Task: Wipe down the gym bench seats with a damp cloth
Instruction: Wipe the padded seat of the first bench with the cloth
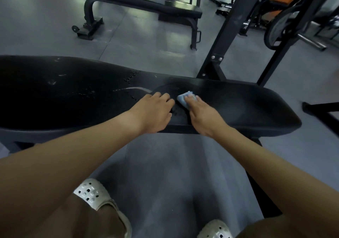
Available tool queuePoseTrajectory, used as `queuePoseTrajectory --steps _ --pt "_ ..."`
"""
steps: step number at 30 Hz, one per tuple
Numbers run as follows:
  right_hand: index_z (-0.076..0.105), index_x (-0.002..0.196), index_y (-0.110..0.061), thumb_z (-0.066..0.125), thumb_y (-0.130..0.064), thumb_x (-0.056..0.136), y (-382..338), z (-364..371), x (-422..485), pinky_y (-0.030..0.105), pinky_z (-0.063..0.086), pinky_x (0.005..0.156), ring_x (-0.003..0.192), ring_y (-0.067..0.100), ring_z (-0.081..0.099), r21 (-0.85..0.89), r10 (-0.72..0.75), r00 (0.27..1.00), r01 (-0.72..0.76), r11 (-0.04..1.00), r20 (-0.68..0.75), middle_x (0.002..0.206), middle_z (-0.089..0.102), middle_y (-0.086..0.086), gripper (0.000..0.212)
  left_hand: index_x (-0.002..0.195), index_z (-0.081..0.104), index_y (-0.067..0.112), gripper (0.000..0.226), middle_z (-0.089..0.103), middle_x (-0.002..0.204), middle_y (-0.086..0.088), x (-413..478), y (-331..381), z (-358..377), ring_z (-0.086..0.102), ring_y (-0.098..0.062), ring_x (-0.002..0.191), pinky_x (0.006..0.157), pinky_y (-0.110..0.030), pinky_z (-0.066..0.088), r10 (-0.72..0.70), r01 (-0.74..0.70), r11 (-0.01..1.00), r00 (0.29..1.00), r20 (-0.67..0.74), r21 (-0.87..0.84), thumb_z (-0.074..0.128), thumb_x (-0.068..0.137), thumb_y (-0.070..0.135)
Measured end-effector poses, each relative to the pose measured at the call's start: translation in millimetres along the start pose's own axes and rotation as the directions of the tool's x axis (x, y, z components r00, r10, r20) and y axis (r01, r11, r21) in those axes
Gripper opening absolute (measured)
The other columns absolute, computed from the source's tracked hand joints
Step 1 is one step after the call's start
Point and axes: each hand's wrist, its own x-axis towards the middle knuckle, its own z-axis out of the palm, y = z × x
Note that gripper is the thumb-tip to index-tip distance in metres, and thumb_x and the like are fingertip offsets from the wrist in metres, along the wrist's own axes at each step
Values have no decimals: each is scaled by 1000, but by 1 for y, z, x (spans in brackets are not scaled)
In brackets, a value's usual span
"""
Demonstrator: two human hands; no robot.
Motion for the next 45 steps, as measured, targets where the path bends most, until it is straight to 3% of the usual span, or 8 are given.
queuePoseTrajectory --steps 4,10,18,22,26,30,39,45 --pt "19 162 -27 35 -18 103 6 -4 -25 50 27 123 156 15 12 2 -85 995 85 996 50 170 15 -5 62 135 49 16 38 55 122 -5 14 26 -2 55 -23 103 84 -41 51 58 -60 997 998 -34 -54 44 104 36" --pt "23 161 -23 36 -16 106 61 -29 -54 35 22 125 156 15 16 39 92 996 -91 995 -12 169 19 -5 57 137 48 18 39 51 131 -4 32 57 1 55 -23 110 86 -40 51 73 -72 997 997 19 -42 43 105 40" --pt "44 145 -17 36 -16 101 129 -37 -78 45 42 92 120 38 53 68 444 865 -441 895 -234 138 50 13 44 138 49 19 41 51 131 -2 37 64 6 52 -22 112 83 -37 53 108 -107 994 994 36 -11 43 105 43" --pt "46 139 -2 41 -10 96 103 -21 -74 48 40 102 121 38 49 -5 340 894 -357 934 -292 140 49 17 44 138 49 20 41 50 132 -1 36 65 6 52 -22 112 84 -35 51 109 -108 994 993 43 -5 44 104 42" --pt "32 156 -8 39 -19 105 60 -6 -75 41 22 123 151 33 27 -50 157 966 -171 984 -207 163 32 12 53 137 49 20 40 50 132 -1 35 66 6 51 -22 112 84 -35 50 101 -101 995 993 53 -2 46 103 41" --pt "24 161 -14 35 -27 109 42 -1 -80 37 16 127 156 22 15 -66 -23 992 15 998 -124 168 21 3 55 135 50 20 40 51 131 -1 31 65 3 52 -21 111 87 -37 51 88 -88 996 994 62 -4 48 102 41" --pt "37 152 -10 34 -24 107 55 -21 -63 46 39 114 141 33 41 -48 254 949 -267 963 -188 157 39 11 47 135 52 18 42 53 131 -3 3 36 -6 56 -24 111 89 -43 53 -3 3 1000 997 71 2 48 102 43" --pt "32 156 -9 32 -28 108 -12 0 -48 39 22 123 152 28 24 -72 30 988 -42 997 -154 165 29 10 52 139 50 19 66 52 138 -4 -16 8 -9 55 -26 121 97 -44 51 -136 131 990 982 130 52 44 96 69"
